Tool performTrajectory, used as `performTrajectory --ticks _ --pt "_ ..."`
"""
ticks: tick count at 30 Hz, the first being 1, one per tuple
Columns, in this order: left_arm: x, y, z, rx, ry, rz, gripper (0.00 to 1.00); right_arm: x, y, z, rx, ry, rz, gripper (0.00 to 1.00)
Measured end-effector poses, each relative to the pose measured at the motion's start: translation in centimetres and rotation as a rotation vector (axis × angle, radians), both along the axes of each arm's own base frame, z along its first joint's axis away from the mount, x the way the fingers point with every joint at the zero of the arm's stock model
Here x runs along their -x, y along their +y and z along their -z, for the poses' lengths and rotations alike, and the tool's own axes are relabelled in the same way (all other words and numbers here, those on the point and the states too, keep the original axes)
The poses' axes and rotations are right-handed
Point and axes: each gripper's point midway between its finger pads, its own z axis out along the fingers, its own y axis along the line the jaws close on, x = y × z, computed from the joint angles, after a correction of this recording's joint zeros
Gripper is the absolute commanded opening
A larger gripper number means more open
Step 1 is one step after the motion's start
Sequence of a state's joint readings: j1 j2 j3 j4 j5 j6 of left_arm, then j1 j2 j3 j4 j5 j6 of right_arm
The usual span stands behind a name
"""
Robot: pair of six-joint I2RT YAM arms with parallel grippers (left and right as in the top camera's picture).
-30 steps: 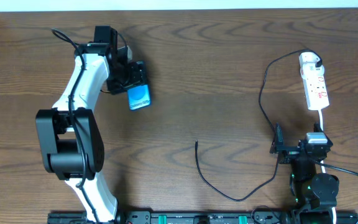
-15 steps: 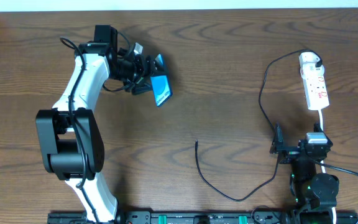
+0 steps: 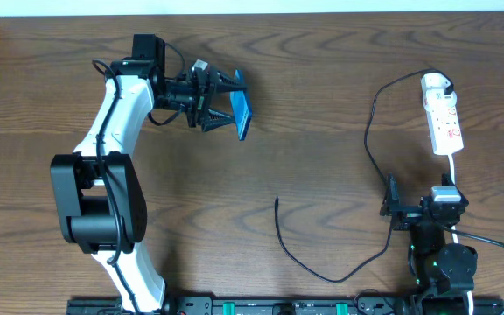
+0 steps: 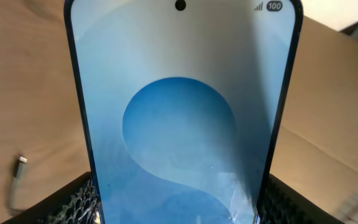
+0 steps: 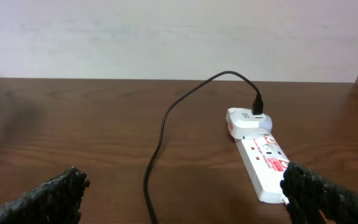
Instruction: Plug charger to phone and switch on socket
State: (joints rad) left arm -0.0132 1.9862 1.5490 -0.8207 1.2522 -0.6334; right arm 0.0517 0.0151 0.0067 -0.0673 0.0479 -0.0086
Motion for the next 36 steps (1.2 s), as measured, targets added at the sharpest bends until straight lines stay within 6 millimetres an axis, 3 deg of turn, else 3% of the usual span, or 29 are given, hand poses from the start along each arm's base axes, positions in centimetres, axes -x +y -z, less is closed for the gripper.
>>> performTrajectory --ticks 21,36 --pt "0.0 0.5 -2.3 0.163 0.311 -0.093 0.07 0.0 0.0 0.0 0.0 0.0 0.0 0.99" --pt "0.3 0.3 -3.5 0.235 0.426 -0.096 0.07 0.0 0.0 0.0 0.0 0.0 0.0 0.99"
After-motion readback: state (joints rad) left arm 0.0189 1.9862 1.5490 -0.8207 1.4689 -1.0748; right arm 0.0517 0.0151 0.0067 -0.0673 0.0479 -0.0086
